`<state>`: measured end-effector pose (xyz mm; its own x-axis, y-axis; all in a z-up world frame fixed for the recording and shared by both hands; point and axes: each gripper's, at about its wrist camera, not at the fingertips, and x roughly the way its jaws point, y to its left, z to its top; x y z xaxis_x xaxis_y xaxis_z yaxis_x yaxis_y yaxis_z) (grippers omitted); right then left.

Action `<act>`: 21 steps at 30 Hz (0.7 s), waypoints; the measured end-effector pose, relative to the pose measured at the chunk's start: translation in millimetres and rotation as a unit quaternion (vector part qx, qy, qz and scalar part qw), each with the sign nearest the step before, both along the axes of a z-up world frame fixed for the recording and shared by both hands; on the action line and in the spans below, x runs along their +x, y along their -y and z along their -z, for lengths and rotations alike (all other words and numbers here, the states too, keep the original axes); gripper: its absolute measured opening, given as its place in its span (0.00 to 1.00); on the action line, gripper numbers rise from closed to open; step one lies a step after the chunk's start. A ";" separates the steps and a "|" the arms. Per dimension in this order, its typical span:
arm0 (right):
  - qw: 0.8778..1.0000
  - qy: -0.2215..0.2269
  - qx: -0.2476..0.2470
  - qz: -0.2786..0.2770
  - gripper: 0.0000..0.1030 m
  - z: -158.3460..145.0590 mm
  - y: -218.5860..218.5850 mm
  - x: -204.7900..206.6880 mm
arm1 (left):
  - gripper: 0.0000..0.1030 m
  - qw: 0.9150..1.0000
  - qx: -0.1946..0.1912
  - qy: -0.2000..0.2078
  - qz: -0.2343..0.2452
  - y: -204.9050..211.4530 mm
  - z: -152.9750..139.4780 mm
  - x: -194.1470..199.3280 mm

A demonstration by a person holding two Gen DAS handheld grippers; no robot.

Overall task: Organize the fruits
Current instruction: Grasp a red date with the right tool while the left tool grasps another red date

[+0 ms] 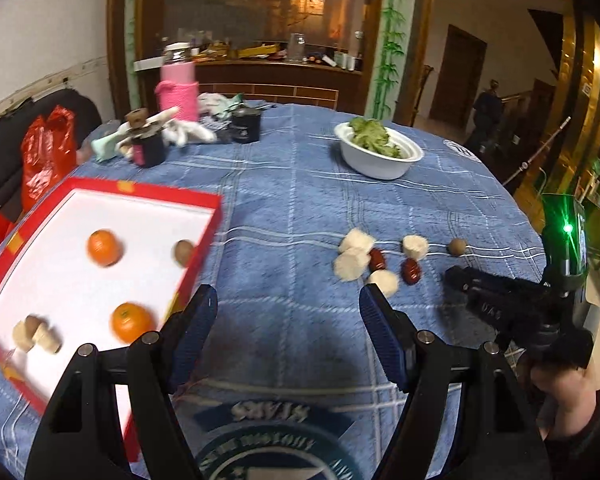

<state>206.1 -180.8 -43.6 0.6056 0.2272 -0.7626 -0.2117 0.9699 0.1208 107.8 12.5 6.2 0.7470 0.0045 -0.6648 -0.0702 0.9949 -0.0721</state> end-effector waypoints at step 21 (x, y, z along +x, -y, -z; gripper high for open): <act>0.994 0.029 0.084 0.069 0.19 -19.0 60.3 2.8 | 0.64 0.993 0.024 -0.037 0.112 107.7 31.4 74.6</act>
